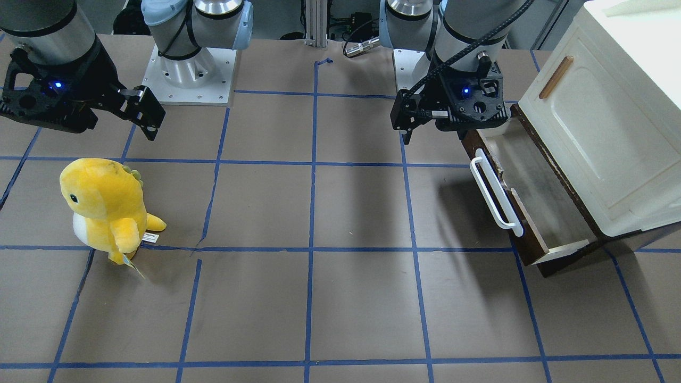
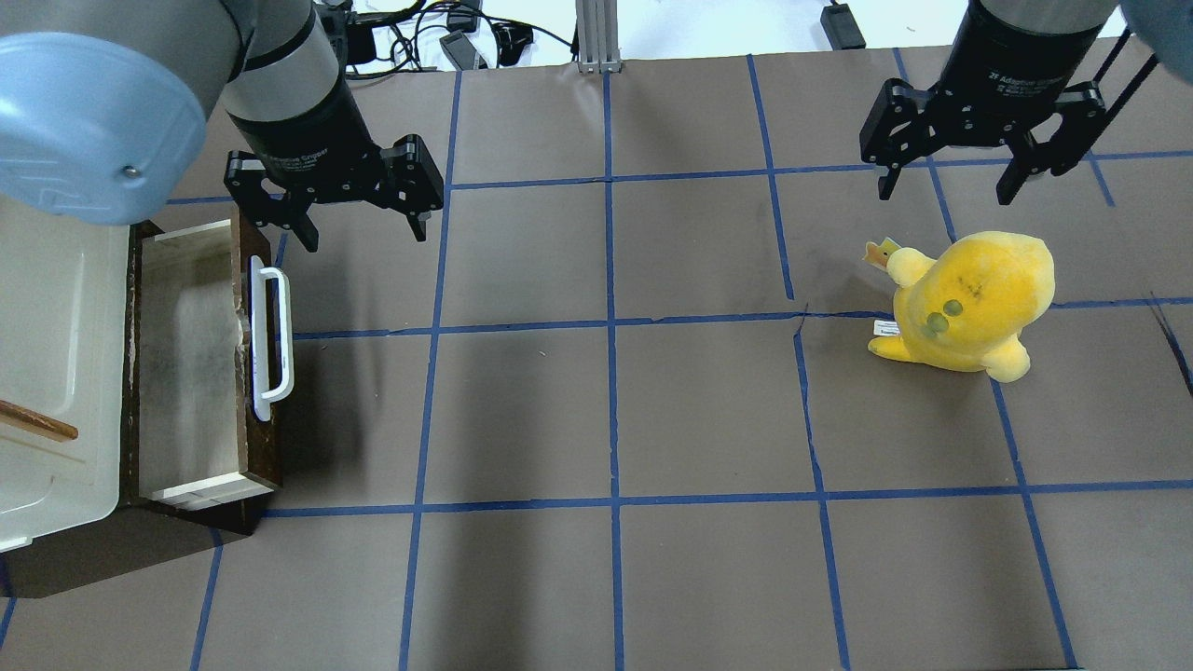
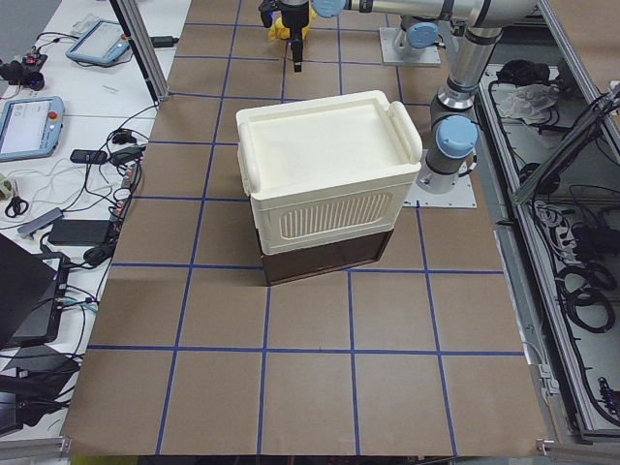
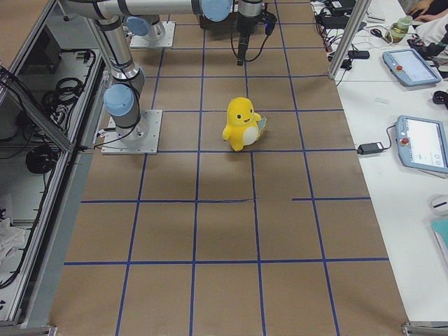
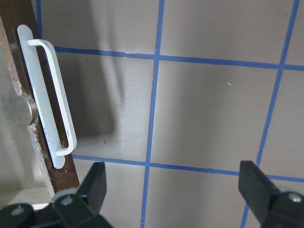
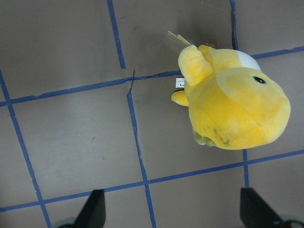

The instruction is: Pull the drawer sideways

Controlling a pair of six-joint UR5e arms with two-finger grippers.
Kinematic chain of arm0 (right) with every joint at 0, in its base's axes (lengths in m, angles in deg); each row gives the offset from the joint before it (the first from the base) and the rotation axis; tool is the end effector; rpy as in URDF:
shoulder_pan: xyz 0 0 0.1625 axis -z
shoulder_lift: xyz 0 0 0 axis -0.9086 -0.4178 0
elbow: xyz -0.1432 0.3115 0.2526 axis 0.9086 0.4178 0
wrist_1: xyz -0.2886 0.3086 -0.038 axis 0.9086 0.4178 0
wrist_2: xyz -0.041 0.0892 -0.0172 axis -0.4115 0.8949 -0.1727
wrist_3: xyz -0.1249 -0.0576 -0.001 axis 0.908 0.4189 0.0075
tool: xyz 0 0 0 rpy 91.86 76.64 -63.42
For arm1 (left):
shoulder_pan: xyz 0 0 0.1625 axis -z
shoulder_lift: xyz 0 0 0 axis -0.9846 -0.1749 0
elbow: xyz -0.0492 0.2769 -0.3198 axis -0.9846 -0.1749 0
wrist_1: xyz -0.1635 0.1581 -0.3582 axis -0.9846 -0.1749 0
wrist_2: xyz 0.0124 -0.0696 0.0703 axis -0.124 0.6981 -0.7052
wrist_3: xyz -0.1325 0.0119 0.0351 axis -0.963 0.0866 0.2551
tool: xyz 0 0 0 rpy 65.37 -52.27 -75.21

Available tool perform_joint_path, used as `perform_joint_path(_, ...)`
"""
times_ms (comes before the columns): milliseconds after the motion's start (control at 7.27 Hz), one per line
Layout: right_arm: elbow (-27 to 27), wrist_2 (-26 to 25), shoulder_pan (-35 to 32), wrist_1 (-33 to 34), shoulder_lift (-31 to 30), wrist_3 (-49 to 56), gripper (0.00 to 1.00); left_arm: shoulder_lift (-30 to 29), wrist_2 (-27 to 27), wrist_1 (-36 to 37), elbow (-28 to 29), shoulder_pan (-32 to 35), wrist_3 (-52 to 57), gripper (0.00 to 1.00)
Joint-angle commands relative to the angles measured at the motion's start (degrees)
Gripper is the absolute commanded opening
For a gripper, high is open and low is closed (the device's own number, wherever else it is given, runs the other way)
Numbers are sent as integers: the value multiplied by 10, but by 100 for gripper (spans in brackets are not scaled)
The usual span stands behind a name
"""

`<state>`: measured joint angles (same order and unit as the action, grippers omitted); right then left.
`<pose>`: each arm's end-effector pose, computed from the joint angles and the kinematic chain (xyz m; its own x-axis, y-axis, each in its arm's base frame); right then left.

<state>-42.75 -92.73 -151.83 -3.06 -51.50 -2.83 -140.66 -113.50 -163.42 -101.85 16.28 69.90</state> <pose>0.0947 -0.5137 0.4671 -0.9844 0.1643 0.0628 0.1684 0.9834 0.0678 -0.1824 -0.4979 0.4507 -0.9939 -0.1011 -0.0452 -0.1016 0.9948 0.0097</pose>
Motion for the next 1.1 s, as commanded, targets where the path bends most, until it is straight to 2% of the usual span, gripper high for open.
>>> perform_joint_path(0,0,0,0,0,0,0,100,15,-1,-4,-10,-1,-2,100)
perform_joint_path(963,0,0,-1,0,0,0,100,28,-3,-6,-16,-6,1,100)
